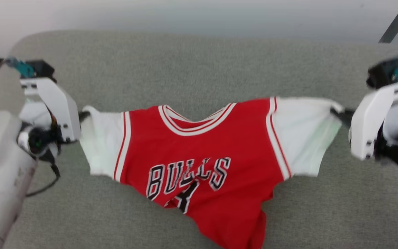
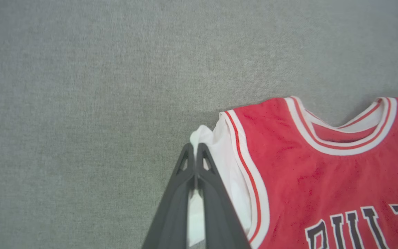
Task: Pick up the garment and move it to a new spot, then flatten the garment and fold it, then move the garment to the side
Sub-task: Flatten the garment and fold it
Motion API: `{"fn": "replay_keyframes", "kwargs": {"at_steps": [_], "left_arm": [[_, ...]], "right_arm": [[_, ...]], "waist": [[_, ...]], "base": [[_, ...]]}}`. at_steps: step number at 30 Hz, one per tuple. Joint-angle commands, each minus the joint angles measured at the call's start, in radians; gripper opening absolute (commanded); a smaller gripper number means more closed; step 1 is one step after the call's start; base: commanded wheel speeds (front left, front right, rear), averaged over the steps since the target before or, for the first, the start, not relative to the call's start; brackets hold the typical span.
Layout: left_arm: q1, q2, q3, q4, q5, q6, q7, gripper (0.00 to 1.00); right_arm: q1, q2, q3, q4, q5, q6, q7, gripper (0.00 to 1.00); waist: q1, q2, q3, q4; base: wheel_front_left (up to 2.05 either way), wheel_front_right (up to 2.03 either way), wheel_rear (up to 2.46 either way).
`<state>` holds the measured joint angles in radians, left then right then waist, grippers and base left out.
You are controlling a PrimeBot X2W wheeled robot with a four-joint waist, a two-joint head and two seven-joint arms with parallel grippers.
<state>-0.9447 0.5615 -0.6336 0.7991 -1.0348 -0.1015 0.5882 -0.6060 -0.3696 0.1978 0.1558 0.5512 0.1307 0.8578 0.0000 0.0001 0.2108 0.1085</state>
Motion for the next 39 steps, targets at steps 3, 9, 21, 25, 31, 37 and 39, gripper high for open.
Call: {"fn": "replay_keyframes", "kwargs": {"at_steps": [3, 9, 21, 25, 31, 37, 39], "left_arm": [[-0.063, 0.005, 0.002, 0.009, 0.015, -0.008, -0.004, 0.0], [-0.163, 0.006, 0.017, 0.012, 0.022, -0.018, -0.042, 0.0], [-0.401, -0.025, 0.037, 0.036, 0.07, -0.027, -0.195, 0.0], [-0.459, -0.031, 0.036, 0.044, 0.086, -0.029, -0.26, 0.0], [-0.532, -0.029, 0.03, 0.061, 0.094, -0.03, -0.298, 0.0], [-0.612, -0.017, 0.025, 0.055, 0.106, -0.031, -0.344, 0.0], [-0.653, -0.011, 0.023, 0.051, 0.116, -0.031, -0.362, 0.0]], "right_arm": [[-0.1, -0.013, 0.022, 0.029, 0.004, 0.0, -0.053, 0.0], [-0.258, -0.024, 0.061, 0.113, -0.027, 0.0, -0.184, 0.0], [-0.605, -0.031, 0.201, 0.388, -0.088, 0.0, -0.598, 0.0], [-0.689, -0.019, 0.239, 0.491, -0.085, 0.0, -0.684, 0.0], [-0.794, -0.017, 0.294, 0.593, -0.047, 0.0, -0.729, 0.0], [-0.904, -0.024, 0.319, 0.65, -0.026, 0.0, -0.768, 0.0], [-0.956, -0.03, 0.32, 0.668, -0.053, 0.0, -0.805, 0.0]], "waist": [[0.0, -0.0001, -0.068, -0.022], [0.0, -0.0001, -0.119, -0.036], [0.0, -0.0001, -0.168, -0.064], [0.0, -0.0001, -0.16, -0.07], [0.0, -0.0001, -0.107, -0.083], [0.0, -0.0001, 0.022, -0.099], [0.0, -0.0001, 0.086, -0.104]], "base": [[0.0, 0.0, 0.0], [0.0, 0.0, 0.0], [0.0, 0.0, 0.0], [0.0, 0.0, 0.0], [0.0, 0.0, 0.0], [0.0, 0.0, 0.0], [0.0, 0.0, 0.0]]}}
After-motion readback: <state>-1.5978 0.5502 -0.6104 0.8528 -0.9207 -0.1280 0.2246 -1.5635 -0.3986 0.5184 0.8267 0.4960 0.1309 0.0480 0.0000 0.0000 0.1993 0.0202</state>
